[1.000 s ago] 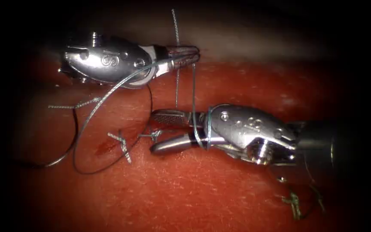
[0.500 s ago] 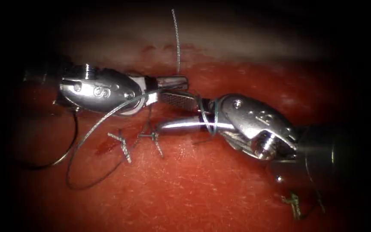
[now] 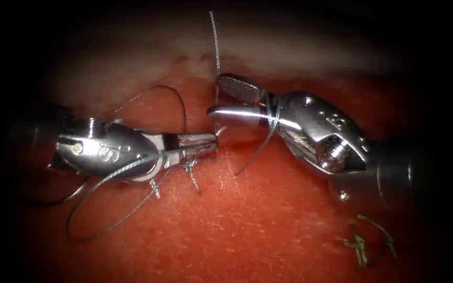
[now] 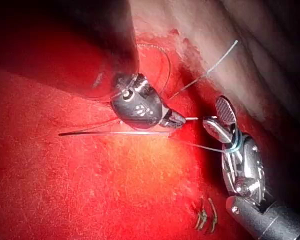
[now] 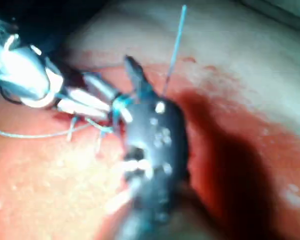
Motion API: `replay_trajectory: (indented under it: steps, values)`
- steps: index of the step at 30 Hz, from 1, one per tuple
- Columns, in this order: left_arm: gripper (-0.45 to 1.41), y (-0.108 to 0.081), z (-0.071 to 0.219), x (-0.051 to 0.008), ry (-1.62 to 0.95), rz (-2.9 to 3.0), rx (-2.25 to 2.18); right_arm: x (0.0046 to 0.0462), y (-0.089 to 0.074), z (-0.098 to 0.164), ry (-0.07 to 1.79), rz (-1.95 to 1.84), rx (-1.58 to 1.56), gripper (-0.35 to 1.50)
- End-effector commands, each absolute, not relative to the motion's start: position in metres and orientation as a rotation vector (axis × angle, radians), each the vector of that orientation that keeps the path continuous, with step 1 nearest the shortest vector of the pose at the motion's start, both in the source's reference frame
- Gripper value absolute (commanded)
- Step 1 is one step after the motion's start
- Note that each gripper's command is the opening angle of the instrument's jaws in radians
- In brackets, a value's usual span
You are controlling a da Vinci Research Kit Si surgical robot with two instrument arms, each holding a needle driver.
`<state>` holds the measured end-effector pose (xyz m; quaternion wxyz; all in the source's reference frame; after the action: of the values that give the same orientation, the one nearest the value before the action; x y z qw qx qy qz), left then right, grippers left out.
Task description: Wound Closure
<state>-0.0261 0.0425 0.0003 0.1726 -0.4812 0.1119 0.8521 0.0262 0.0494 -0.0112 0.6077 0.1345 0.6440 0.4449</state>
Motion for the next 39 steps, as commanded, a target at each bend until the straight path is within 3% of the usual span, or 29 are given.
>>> replay_trajectory:
  steps: [1, 17, 20, 22, 25, 30, 39]
  values:
    - [-0.35, 0.042, 0.0006, -0.0264, 0.312, 2.415, -1.368, 0.0269, 0.0497, -0.0104, 1.487, 1.041, 0.296, 0.43]
    - [-0.35, 0.0429, -0.0019, -0.0264, 0.306, 2.397, -1.347, 0.0272, 0.0536, -0.008, 1.35, 1.107, 0.199, 0.46]
    - [-0.35, 0.0432, -0.0018, -0.0264, 0.308, 2.396, -1.344, 0.0273, 0.0539, -0.0073, 1.302, 1.116, 0.181, 0.54]
    - [-0.35, 0.0434, -0.0017, -0.0265, 0.309, 2.396, -1.343, 0.0276, 0.0539, -0.0069, 1.258, 1.13, 0.158, 0.75]
    - [-0.35, 0.0438, -0.0015, -0.0264, 0.312, 2.395, -1.339, 0.0283, 0.0543, -0.0064, 1.219, 1.153, 0.137, 0.88]
    - [-0.35, 0.0445, -0.0012, -0.0263, 0.311, 2.392, -1.331, 0.029, 0.055, -0.0052, 1.149, 1.197, 0.112, 1.01]
    - [-0.35, 0.0449, -0.0008, -0.0261, 0.31, 2.39, -1.324, 0.0295, 0.0545, -0.0016, 1.062, 1.329, 0.142, 1.1]
